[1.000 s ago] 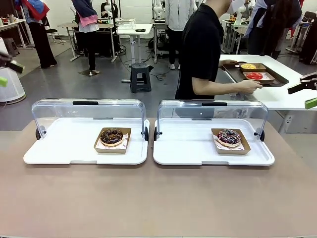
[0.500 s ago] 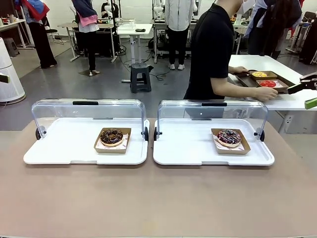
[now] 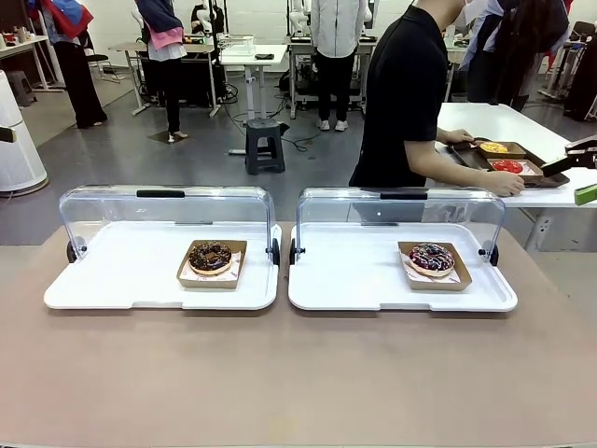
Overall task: Provide the desired donut to the person.
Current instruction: Place the picked Paper togo box onto the Handle tray extended by the person.
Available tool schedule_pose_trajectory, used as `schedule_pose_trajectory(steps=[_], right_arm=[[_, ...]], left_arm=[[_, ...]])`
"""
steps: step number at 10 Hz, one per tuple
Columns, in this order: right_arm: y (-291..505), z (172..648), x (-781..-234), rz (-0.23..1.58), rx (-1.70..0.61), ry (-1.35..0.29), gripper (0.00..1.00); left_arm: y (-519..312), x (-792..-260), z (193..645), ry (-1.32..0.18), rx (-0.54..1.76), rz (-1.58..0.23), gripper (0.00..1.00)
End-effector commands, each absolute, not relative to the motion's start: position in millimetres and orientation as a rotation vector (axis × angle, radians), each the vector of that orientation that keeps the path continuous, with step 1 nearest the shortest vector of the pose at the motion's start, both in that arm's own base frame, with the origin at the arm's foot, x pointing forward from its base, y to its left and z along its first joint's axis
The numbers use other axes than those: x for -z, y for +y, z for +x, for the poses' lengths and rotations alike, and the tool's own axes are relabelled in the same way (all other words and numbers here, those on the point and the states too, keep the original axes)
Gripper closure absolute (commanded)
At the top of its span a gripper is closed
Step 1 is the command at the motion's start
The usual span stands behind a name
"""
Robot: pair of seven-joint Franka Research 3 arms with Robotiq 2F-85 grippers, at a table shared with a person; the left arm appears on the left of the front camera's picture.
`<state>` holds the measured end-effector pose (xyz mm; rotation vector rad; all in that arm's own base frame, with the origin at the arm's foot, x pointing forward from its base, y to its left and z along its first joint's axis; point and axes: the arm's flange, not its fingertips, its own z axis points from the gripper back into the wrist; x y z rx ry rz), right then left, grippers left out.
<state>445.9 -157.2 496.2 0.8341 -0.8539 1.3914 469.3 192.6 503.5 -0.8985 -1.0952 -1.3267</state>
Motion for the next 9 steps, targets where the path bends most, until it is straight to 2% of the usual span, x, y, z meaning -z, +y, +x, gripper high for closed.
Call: schedule_pose_trajectory(steps=[1, 9], right_arm=[[-155.7, 445.5, -495.0, 0.844, -1.394, -0.855, 0.00], [-155.7, 445.5, -495.0, 0.844, -1.394, -0.855, 0.00]], left_arm=[[193.9, -502.6, 465.1, -1.091, 1.329, -0.918, 0.00], [193.9, -502.6, 465.1, -1.091, 1.329, -0.918, 0.00]])
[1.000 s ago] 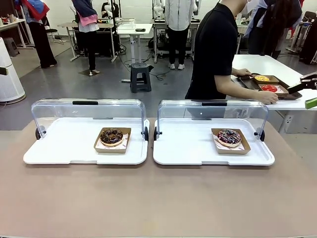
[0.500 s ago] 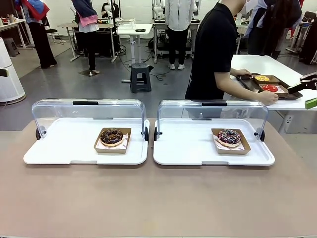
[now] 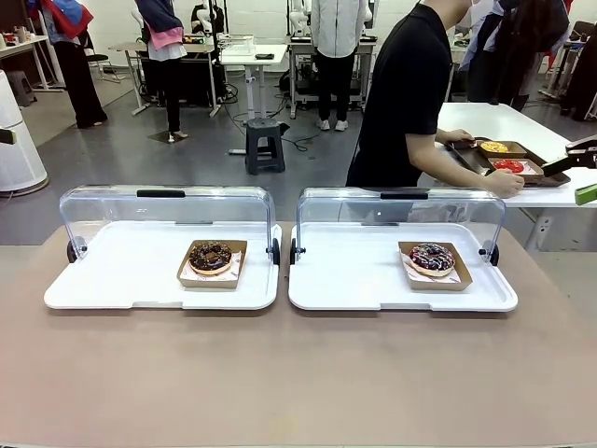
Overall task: Provide the desired donut to the person.
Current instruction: Place the picked Paper togo box onto the Handle tray extended by the person.
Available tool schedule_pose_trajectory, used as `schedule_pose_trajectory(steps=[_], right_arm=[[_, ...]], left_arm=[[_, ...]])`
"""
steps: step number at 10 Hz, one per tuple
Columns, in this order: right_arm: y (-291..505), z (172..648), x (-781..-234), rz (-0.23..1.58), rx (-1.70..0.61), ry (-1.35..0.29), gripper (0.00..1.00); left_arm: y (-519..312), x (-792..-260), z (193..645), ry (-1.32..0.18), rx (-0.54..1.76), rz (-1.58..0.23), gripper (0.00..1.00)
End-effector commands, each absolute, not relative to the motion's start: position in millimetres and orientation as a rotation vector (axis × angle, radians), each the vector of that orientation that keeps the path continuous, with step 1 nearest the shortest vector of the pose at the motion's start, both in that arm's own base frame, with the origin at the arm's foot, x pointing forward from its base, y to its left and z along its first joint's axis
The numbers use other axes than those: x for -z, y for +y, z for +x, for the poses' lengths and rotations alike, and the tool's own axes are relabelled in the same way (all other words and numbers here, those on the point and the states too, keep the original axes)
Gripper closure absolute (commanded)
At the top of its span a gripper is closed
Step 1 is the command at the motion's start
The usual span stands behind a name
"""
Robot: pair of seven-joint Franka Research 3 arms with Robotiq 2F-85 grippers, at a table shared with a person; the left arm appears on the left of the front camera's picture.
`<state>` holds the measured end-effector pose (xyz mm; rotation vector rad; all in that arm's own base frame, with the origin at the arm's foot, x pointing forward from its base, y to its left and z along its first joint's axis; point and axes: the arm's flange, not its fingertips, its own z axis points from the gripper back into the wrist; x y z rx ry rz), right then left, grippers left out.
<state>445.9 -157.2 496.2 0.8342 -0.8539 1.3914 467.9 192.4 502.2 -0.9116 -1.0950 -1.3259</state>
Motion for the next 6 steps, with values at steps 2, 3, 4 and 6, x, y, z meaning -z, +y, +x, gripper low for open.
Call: schedule_pose_trajectory(steps=[2, 3, 4, 6], right_arm=[[-155.7, 445.5, -495.0, 0.844, -1.394, -0.855, 0.00], [-155.7, 445.5, -495.0, 0.844, -1.394, -0.855, 0.00], [-155.7, 445.5, -495.0, 0.844, -1.394, -0.855, 0.00], [-155.7, 445.5, -495.0, 0.844, -1.394, -0.855, 0.00]], left_arm=[[193.9, -502.6, 465.1, -1.091, 1.329, -0.918, 0.00], [193.9, -502.6, 465.1, -1.091, 1.329, -0.918, 0.00], [193.9, -502.6, 465.1, -1.091, 1.329, -0.918, 0.00], [193.9, -502.6, 465.1, -1.091, 1.329, -0.918, 0.00]])
